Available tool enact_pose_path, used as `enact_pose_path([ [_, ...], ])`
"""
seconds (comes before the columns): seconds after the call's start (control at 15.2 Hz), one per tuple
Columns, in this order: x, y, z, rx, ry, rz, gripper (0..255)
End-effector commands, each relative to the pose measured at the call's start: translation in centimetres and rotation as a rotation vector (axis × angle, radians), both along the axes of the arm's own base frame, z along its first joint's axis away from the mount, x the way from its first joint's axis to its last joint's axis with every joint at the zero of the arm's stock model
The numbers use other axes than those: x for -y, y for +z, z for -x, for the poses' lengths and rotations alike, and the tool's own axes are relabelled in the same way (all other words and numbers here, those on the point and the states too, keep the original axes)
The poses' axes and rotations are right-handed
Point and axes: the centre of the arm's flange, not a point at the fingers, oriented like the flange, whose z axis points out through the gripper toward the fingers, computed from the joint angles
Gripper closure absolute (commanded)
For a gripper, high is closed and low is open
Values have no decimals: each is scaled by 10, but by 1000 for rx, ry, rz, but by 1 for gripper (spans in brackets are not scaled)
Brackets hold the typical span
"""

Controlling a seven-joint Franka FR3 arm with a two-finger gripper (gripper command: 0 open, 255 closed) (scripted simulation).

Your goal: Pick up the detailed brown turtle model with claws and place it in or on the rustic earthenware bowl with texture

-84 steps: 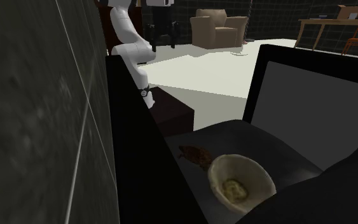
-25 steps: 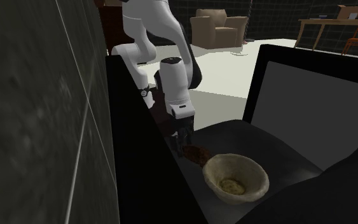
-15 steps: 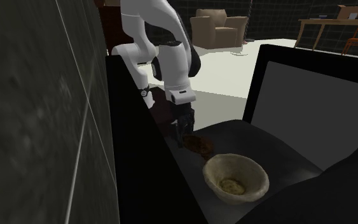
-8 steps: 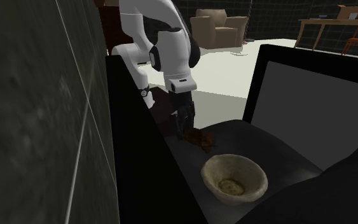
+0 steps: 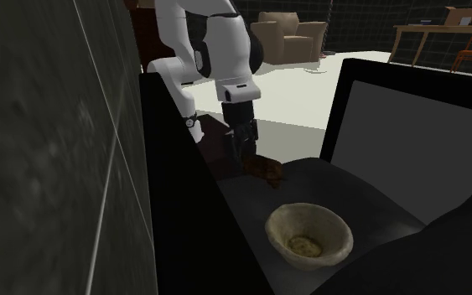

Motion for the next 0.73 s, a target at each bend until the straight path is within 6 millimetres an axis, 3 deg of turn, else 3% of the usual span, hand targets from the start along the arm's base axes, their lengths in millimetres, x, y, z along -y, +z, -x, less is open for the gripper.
enact_pose_path([
  [0.0, 0, 10, 1, 0, 0, 0, 255],
  [0.4, 0, 38, 1, 0, 0, 0, 255],
  [0.66, 1, 41, -51, 0, 0, 0, 255],
])
